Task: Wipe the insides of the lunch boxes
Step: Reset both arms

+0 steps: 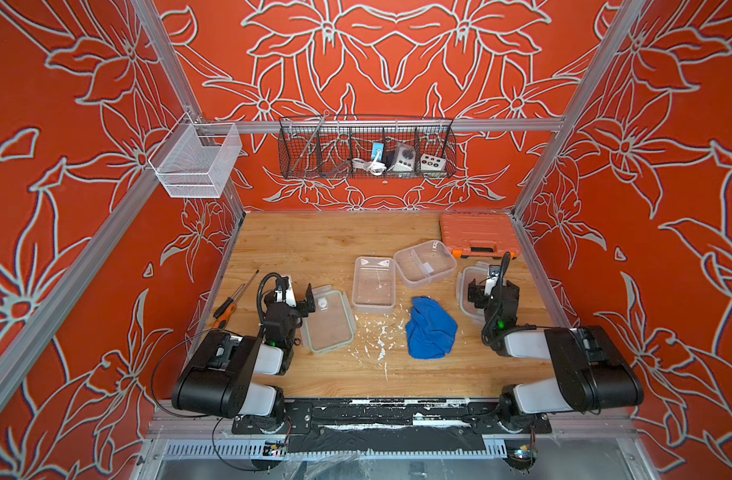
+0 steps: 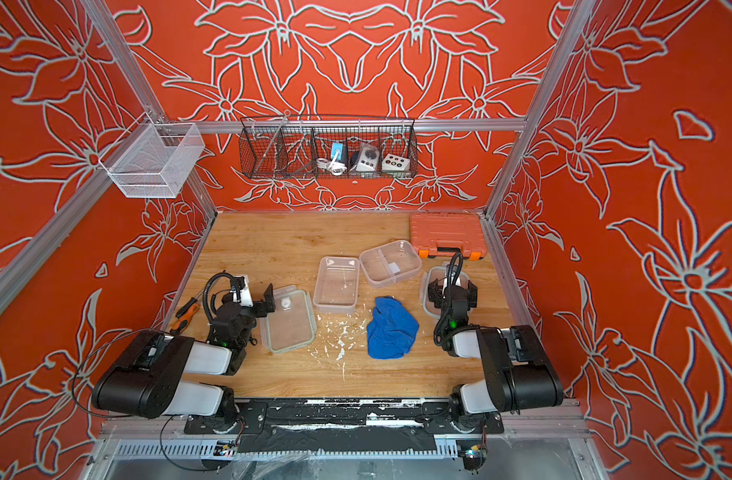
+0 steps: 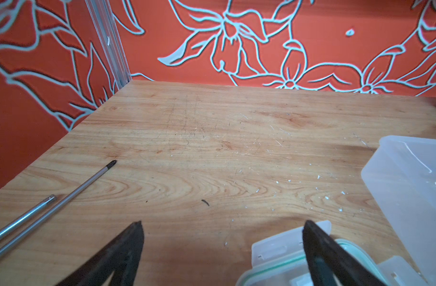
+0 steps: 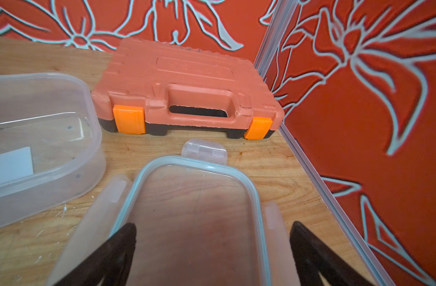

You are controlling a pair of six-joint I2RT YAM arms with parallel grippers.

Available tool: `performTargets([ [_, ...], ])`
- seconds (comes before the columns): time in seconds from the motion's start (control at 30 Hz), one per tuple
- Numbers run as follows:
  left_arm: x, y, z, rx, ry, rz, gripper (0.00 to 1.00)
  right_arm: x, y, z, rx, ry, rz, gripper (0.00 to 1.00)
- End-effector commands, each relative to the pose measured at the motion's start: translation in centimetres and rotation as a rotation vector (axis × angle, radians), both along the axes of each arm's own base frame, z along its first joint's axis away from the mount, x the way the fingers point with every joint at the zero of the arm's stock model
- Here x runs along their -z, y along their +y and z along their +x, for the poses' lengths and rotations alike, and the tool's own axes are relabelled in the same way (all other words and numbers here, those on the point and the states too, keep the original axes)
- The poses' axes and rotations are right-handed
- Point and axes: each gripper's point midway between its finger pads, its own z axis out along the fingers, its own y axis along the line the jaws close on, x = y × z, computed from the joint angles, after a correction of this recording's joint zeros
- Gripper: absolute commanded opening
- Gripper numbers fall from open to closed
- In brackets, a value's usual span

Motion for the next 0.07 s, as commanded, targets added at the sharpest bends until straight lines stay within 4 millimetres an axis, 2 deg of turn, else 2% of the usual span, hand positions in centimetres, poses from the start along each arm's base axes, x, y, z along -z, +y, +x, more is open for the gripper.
performTargets([
  [0.0,-1.47,0.31,0.37,-0.015,-0.054,-0.006,0.98,-0.66,-0.01,0.53,0.005,-0.019,0.006,0.98],
  [0.03,-1.47,0.32,0.38,-0.015,-0.054,-0.006,0.98,-0.67,-0.07,0.52,0.007,-0.02,0.005,0.98],
])
